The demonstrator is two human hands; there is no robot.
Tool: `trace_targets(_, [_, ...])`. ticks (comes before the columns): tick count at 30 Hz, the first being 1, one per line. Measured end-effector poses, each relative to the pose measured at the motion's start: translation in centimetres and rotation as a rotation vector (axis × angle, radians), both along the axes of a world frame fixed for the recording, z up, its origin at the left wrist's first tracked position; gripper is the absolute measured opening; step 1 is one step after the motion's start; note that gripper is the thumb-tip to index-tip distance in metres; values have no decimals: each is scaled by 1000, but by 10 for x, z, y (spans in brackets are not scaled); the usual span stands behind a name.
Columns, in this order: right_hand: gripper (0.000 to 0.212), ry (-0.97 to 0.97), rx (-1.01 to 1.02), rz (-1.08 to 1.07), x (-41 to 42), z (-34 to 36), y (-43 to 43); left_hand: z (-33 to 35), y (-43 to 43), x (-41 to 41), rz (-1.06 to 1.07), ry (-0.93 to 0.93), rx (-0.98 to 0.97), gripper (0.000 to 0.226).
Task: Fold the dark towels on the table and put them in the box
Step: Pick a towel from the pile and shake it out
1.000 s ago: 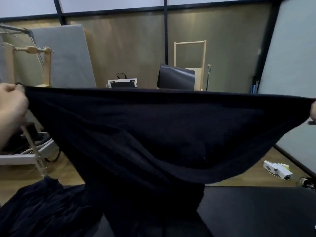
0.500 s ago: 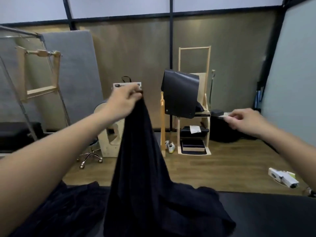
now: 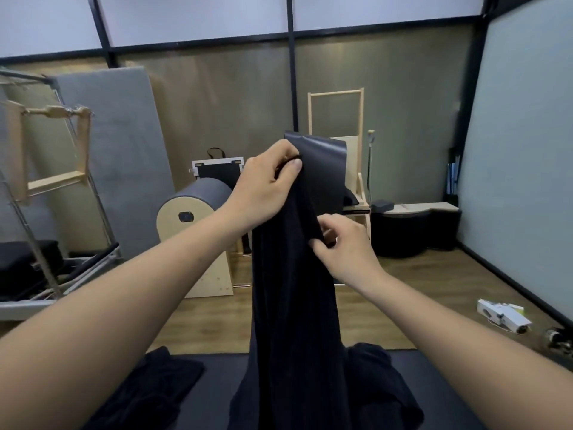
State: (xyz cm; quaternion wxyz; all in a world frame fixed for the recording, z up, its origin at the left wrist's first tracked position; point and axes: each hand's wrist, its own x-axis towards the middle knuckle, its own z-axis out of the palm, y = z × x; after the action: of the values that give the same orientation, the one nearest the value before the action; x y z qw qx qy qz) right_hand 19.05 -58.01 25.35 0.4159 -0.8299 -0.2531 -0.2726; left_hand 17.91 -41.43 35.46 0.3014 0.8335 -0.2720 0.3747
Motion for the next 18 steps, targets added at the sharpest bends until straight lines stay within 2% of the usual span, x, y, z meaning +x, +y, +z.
trace_targets(4, [30,282,-111,69,8,-28,-9,22,9,-6,4,-51,-173,15])
trace_targets(6, [32,366,-102,100,7,-36,-4,34,13,-8,-13,-64,-200,15])
trace_targets(11, [14,166,166,-74,1,-34,15,49,27,-8,-13,-68,-256,16])
trace_targets(12, [11,173,144,-35,1,-37,19,49,28,-9,-14,-70,-259,16])
trace_targets(14, [21,232,71,99,1,-46,27,49,27,-12,-44,-78,-245,16])
trace_targets(18, [27,331,-12,261,-1,-55,33,51,24,-20,-73,-111,-197,14])
